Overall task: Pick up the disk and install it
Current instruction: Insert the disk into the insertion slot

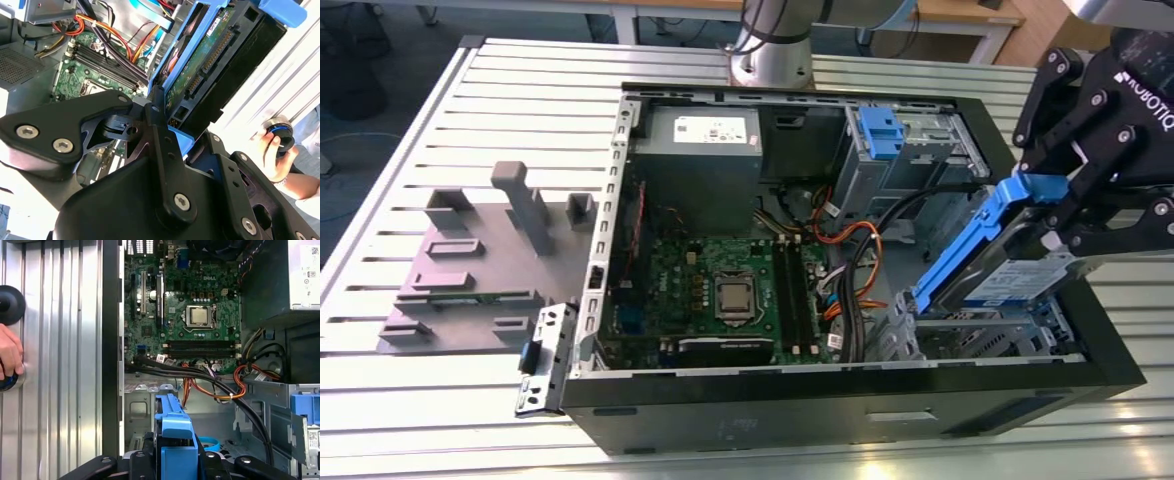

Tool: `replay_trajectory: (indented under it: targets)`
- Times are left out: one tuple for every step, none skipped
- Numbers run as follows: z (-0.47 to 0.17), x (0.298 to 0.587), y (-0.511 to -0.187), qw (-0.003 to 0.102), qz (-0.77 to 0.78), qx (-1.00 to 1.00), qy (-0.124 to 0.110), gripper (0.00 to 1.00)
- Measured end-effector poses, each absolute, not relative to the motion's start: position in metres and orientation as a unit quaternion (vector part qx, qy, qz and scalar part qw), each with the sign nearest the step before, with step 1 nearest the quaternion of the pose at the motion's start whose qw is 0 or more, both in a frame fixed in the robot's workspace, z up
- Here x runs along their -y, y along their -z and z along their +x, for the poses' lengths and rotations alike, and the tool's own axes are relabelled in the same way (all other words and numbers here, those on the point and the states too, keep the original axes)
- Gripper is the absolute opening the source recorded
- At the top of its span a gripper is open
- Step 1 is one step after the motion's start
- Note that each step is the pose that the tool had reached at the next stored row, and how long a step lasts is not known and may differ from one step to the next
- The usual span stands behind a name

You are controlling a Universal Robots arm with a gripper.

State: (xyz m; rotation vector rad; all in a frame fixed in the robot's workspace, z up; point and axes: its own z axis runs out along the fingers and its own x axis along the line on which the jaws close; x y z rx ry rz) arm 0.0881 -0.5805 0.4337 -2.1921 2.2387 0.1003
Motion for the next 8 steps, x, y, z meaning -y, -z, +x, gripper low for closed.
replay_trajectory:
  targets:
    - [0.0881, 0.58, -0.433, 0.003, -0.699, -0.714, -0.032, 0.36]
    - [0.088, 0.5794, -0.4324, 0.003, -0.699, -0.714, -0.032, 0.36]
    - [0.088, 0.5787, -0.4317, 0.003, -0.699, -0.714, -0.032, 0.36]
    - [0.0879, 0.578, -0.4311, 0.003, -0.7, -0.714, -0.032, 0.36]
    - [0.0878, 0.5773, -0.4303, 0.003, -0.7, -0.714, -0.031, 0.36]
    - [0.0876, 0.5768, -0.4297, 0.003, -0.7, -0.714, -0.031, 0.36]
    - [0.0871, 0.5764, -0.429, 0.002, -0.7, -0.714, -0.031, 0.36]
    - [0.0864, 0.5761, -0.4284, 0.002, -0.7, -0.714, -0.031, 0.36]
